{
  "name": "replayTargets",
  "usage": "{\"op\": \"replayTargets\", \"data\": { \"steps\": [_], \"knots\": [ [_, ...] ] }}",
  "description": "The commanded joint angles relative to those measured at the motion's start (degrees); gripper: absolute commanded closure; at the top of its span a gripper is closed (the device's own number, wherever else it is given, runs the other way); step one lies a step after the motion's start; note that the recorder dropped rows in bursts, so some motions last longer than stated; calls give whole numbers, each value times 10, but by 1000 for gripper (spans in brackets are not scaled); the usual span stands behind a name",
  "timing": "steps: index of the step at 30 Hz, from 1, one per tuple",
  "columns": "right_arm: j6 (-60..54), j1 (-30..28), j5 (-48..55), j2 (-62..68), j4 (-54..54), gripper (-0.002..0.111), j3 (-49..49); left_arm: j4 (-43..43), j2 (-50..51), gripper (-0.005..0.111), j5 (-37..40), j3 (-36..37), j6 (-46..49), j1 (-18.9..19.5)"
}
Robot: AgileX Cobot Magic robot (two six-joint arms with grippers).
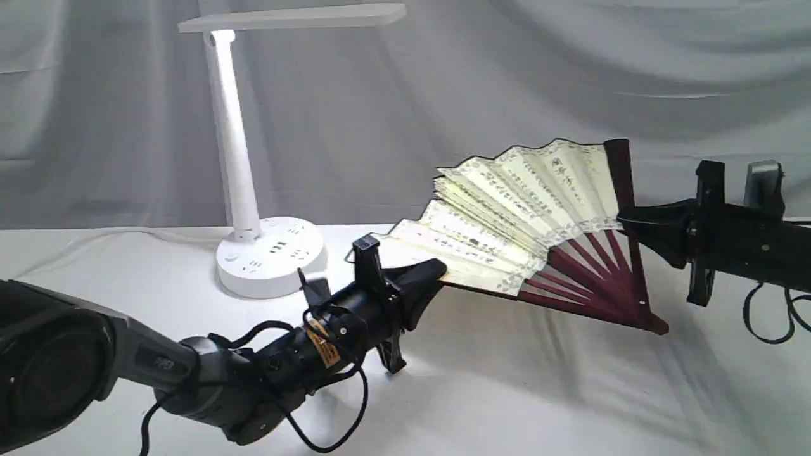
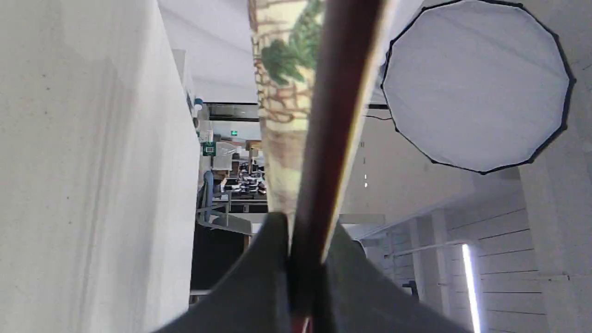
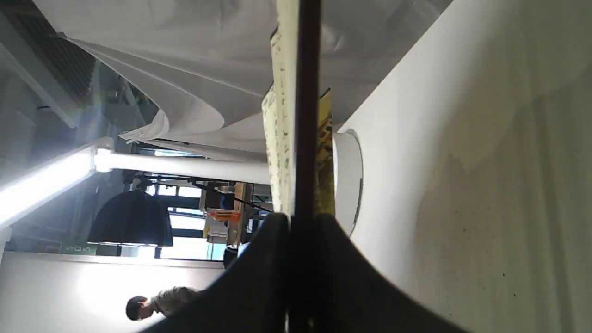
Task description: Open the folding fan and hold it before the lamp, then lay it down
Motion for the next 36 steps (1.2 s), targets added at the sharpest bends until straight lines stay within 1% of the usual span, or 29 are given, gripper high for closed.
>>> {"op": "replayTargets", "data": {
  "steps": [1,17,24,36],
  "knots": [
    [-10,-7,2,-2,-25,108,0,-46,-9,107,-13,-2,-4,1],
    [-10,-58,2,-2,-29,108,0,-46,-9,107,-13,-2,-6,1],
    [-10,-82,-14,-2,-37,108,0,-77,-9,107,-13,-2,0,1],
    [-10,-104,-17,-2,-35,108,0,-75,-55,107,-13,8,13,0]
  ]
}}
